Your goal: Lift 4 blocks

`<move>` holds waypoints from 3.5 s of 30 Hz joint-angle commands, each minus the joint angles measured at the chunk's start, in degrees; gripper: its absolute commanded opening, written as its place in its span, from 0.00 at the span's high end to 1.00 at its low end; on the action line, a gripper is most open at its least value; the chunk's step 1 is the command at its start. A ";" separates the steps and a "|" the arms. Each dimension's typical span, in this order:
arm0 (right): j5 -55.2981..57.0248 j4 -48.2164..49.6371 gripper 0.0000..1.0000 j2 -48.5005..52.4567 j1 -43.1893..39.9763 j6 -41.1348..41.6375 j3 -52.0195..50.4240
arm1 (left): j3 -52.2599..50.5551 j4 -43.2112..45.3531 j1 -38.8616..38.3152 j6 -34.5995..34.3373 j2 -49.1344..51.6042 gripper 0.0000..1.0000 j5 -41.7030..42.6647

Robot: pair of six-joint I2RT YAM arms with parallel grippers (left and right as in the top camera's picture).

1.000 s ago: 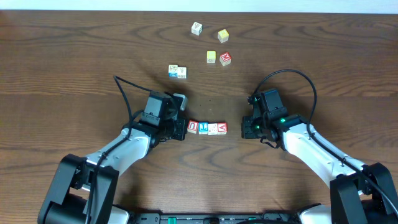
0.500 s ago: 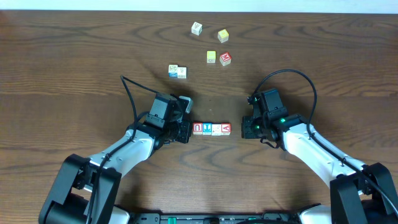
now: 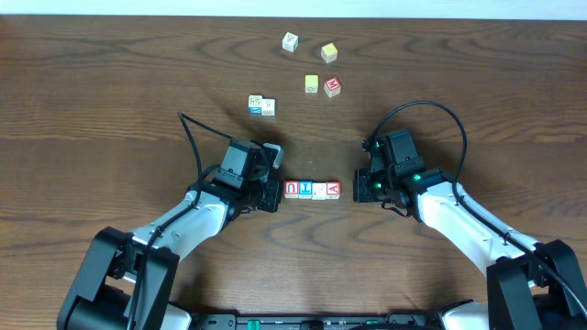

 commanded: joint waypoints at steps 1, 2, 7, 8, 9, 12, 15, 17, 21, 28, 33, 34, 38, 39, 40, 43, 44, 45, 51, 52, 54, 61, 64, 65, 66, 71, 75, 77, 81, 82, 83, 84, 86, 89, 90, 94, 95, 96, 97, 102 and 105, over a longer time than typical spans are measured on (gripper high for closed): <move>-1.27 -0.02 0.99 0.22 -0.02 0.61 -0.31 | -0.33 -0.11 -0.09 -0.50 0.48 0.93 -0.96; -1.25 -0.13 0.99 0.22 0.07 0.61 -0.31 | -0.33 -0.11 -0.09 -0.48 0.48 0.93 -0.96; -0.55 -0.22 0.99 0.22 0.24 0.63 -0.31 | -0.33 -0.11 -0.09 -0.50 0.48 0.93 -0.94; -0.55 -0.22 0.99 0.22 0.24 0.63 -0.31 | -0.33 -0.13 -0.09 -0.50 0.48 0.93 -0.94; -0.57 -0.26 0.99 0.22 0.24 0.63 -0.31 | -0.33 -0.17 -0.09 -0.50 0.48 0.92 -0.94; -0.55 -0.44 0.99 0.22 0.24 0.61 -0.31 | -0.33 -1.25 -0.09 -0.63 0.48 0.93 -0.87; 0.33 -0.42 0.99 0.22 0.24 0.61 -0.31 | -0.33 -2.54 -0.09 -2.51 0.48 0.93 -0.87; 1.22 -0.44 0.99 0.22 0.24 0.59 -0.31 | -0.33 -2.95 -0.09 -2.45 0.48 0.93 -0.92; 2.49 -0.48 0.99 0.22 0.24 0.76 -0.31 | -0.33 -1.55 -0.09 -2.43 0.48 0.93 -0.96; 2.60 -2.16 0.99 0.22 0.24 0.79 -0.31 | -0.33 -0.74 -0.09 -2.43 0.48 0.93 -1.86; 2.10 -1.46 0.99 0.22 0.24 -0.20 -0.31 | -0.33 -0.70 -0.09 -2.43 0.48 0.93 -2.29; 1.84 -1.36 0.99 0.22 0.24 -0.55 -0.31 | -0.33 -0.68 -0.09 -2.40 0.48 0.93 -2.36; 1.75 -1.07 0.99 0.28 0.24 -0.74 -0.31 | -0.33 -0.55 -0.09 -2.40 0.48 0.93 -2.95; 1.77 -1.01 0.99 0.42 0.24 -0.74 -0.31 | -0.33 -0.50 -0.09 -2.40 0.48 0.93 -2.93; 1.79 -0.92 0.99 0.55 0.24 -0.74 -0.31 | -0.33 -0.33 -0.09 -2.40 0.48 0.93 -2.93; 2.03 -0.11 0.99 1.55 0.24 -0.74 -0.31 | -0.33 0.04 -0.09 -2.40 0.48 0.93 -2.93; 2.03 0.57 0.99 2.23 0.24 -0.74 -0.31 | -0.33 0.20 -0.09 -2.40 0.48 0.93 -2.93; 1.99 1.22 0.99 2.80 0.24 -0.74 -0.31 | -0.33 0.35 -0.09 -2.40 0.48 0.93 -2.93; -0.66 3.34 0.99 5.92 0.26 -0.74 -0.31 | -0.33 0.35 -0.09 -2.40 0.48 0.93 -2.93; -0.87 3.43 0.99 6.21 0.26 -0.72 -0.31 | -0.33 0.35 -0.09 -2.40 0.48 0.92 -2.93; -0.83 3.65 0.99 6.60 0.33 -0.74 -0.31 | -0.33 0.35 -0.09 -2.40 0.48 0.91 -2.93; -2.19 4.76 0.99 6.60 2.29 -0.74 -0.31 | -0.33 0.35 -0.09 -2.40 0.48 0.93 -2.93; -2.51 5.66 0.99 6.60 4.00 -0.74 -0.31 | -0.33 0.35 -0.09 -2.40 0.48 0.92 -2.93; -2.45 6.03 0.99 6.60 4.59 -0.74 -0.31 | -0.33 0.35 -0.09 -2.40 0.48 0.92 -2.93; -2.25 6.40 0.99 6.60 5.16 -0.72 -0.31 | -0.33 0.35 -0.09 -2.40 0.48 0.92 -2.93; 0.79 6.54 0.99 6.73 5.97 -0.70 -0.31 | -0.33 0.33 -0.09 -2.43 0.48 0.93 -2.93; 1.38 6.34 0.99 6.95 5.75 -0.70 -0.31 | -0.33 0.33 -0.09 -2.43 0.48 0.93 -2.93; 1.36 6.21 0.99 6.95 5.70 -0.70 -0.31 | -0.33 0.33 -0.09 -2.43 0.48 0.93 -2.93; 1.36 6.21 0.99 6.95 5.70 -0.70 -0.31 | -0.33 0.31 -0.09 -2.43 0.48 0.93 -2.91; 1.33 6.21 0.99 6.95 5.73 -0.70 -0.31 | -0.33 0.31 -0.09 -2.43 0.48 0.92 -2.91; 1.33 6.21 0.99 6.95 5.73 -0.70 -0.31 | -0.33 0.28 -0.09 -2.43 0.48 0.93 -2.91; 1.36 6.21 0.99 6.95 5.70 -0.70 -0.31 | -0.33 0.28 -0.09 -2.43 0.48 0.93 -2.91; 1.36 6.23 0.99 6.95 5.70 -0.70 -0.31 | -0.33 0.04 -0.09 -2.43 0.48 0.93 -2.91; 1.42 6.23 0.99 6.95 5.70 -0.72 -0.31 | -0.33 -1.31 -0.09 -2.10 0.48 0.93 -2.91; 1.40 6.23 0.99 6.95 5.70 -0.72 -0.31 | -0.33 -2.01 -0.09 -1.90 0.48 0.93 -2.93; 1.40 6.23 0.99 6.95 5.70 -0.72 -0.31 | -0.33 -3.41 -0.09 -2.56 0.48 0.93 -2.91; 1.40 6.23 0.99 6.95 5.70 -0.72 -0.31 | -0.33 -3.34 -0.09 -3.48 0.48 0.93 -2.91; 1.42 6.23 0.99 6.95 5.70 -0.72 -0.31 | -0.33 -3.30 -0.09 -4.22 0.48 0.93 -2.91; 1.42 6.23 0.99 6.95 5.70 -0.72 -0.31 | -0.33 -3.30 -0.09 -4.87 0.48 0.93 -2.93; 2.10 6.23 0.99 6.95 5.70 -0.70 -0.31 | -0.33 -3.04 -0.09 -8.41 0.48 0.93 -2.93; 2.23 6.23 0.99 6.95 5.70 -0.70 -0.31 | -0.33 -2.60 -0.09 -10.62 0.48 0.93 -2.91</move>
